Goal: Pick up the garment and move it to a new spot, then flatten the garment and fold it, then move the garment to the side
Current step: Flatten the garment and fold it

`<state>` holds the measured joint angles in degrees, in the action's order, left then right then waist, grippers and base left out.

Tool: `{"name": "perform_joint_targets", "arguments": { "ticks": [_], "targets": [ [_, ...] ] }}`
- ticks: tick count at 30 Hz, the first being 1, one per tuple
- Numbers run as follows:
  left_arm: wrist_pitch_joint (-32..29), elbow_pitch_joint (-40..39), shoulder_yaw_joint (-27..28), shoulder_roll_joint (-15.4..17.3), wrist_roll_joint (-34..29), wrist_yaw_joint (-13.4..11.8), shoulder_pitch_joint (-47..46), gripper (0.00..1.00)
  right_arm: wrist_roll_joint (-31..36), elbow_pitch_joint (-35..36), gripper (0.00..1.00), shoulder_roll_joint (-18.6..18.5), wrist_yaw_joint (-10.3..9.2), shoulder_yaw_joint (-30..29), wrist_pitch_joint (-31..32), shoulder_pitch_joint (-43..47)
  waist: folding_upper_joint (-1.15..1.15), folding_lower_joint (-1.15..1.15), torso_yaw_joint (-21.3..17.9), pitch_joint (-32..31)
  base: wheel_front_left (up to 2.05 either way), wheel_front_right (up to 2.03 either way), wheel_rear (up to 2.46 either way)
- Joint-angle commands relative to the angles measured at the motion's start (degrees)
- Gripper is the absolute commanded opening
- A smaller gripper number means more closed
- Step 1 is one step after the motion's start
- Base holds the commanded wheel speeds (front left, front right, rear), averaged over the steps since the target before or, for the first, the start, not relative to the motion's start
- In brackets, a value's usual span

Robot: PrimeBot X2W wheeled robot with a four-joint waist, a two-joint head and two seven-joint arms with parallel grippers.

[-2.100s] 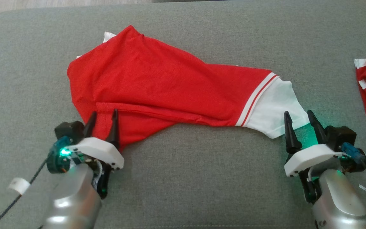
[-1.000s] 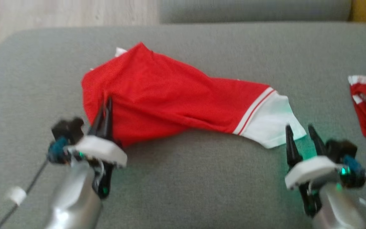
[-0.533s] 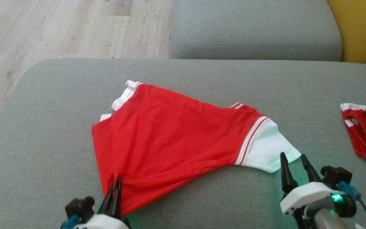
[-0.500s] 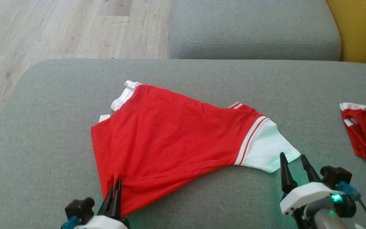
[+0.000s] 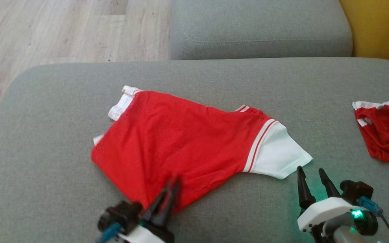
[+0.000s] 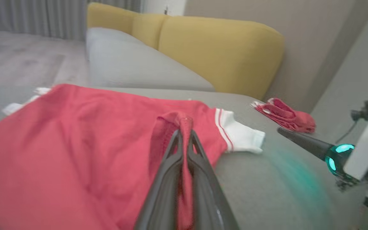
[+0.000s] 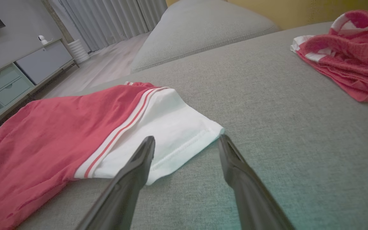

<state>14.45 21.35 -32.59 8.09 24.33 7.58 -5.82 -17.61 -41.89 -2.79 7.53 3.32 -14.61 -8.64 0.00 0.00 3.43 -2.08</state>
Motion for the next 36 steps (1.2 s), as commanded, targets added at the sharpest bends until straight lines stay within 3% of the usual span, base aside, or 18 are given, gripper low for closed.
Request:
{"name": "perform_joint_targets", "arguments": {
  "ticks": [1, 6, 12, 15, 18, 25, 31, 33, 34, 36],
  "targets": [
    [0.54, -2.18, -1.6, 2.83, 2.6, -0.09, -2.28, 1.0, -0.46, 1.34, 1.0, -0.1, -0.04, 1.39, -0.39, -1.53, 0.0, 0.0, 0.04, 0.27, 0.0, 0.0, 0.0],
    [0.54, -3.52, -0.6, 5.35, 5.86, -0.09, -2.26, 1.0, -0.55, 1.31, 1.0, -0.1, -0.04, 0.82, -0.39, -1.62, 0.0, 0.0, 0.57, 0.84, 0.0, 0.0, 0.0],
    [0.54, -0.81, 7.34, 4.06, 5.91, -0.09, -1.36, 1.0, -0.42, 1.29, 1.0, -0.1, -0.04, 0.8, -0.39, -1.81, 0.0, 0.0, 1.3, 1.14, 0.0, 0.0, 0.0],
    [0.54, 5.18, 9.99, 2.88, 6.47, -0.09, -1.38, 1.0, -0.52, 0.98, 1.0, -0.09, -0.04, 1.38, -0.39, -2.06, 0.0, 0.0, 1.43, 1.32, 0.0, 0.0, 0.0],
    [0.55, 11.16, 10.02, 1.6, 7.79, -0.09, -2.76, 1.0, -0.53, 0.49, 1.0, -0.09, -0.04, 2.01, -0.39, -2.36, 0.0, 0.0, 1.26, 1.58, 0.0, 0.0, 0.0],
    [-1.26, 20.71, 3.83, -0.77, 15.45, -0.09, -5.93, 1.0, 0.05, -0.49, 1.0, -0.09, -0.04, 2.33, -0.39, -2.8, 0.0, 0.0, 0.45, 2.21, 0.0, 0.0, 0.0],
    [-1.42, 29.01, 1.28, -0.69, 15.62, -0.09, -9.75, 1.0, 0.9, -0.59, 1.0, -0.09, -0.04, 2.15, -0.39, -3.43, 0.0, 0.0, -0.27, 3.37, 0.0, 0.0, 0.0],
    [-0.75, 30.96, 1.28, -0.8, 14.97, -0.2, -11.37, 0.19, 1.0, -0.54, 1.0, -0.09, -0.04, 2.16, -0.39, -3.69, 0.0, 0.0, -0.41, 3.76, 0.0, 0.0, 0.0],
    [-0.31, 31.32, 1.53, -0.8, 14.58, -0.31, -12.21, 0.0, 1.02, -0.49, 1.0, -0.09, -0.04, 2.17, -0.39, -3.82, 0.0, 0.0, -0.45, 3.95, 0.0, 0.0, 0.0],
    [0.27, 31.12, 2.23, -0.41, 13.6, -0.47, -13.86, 0.0, 1.02, -0.36, 1.0, -0.09, -0.04, 2.05, -0.39, -4.04, 0.0, 0.0, -0.45, 4.35, 0.0, 0.0, 0.0]
  ]
}}
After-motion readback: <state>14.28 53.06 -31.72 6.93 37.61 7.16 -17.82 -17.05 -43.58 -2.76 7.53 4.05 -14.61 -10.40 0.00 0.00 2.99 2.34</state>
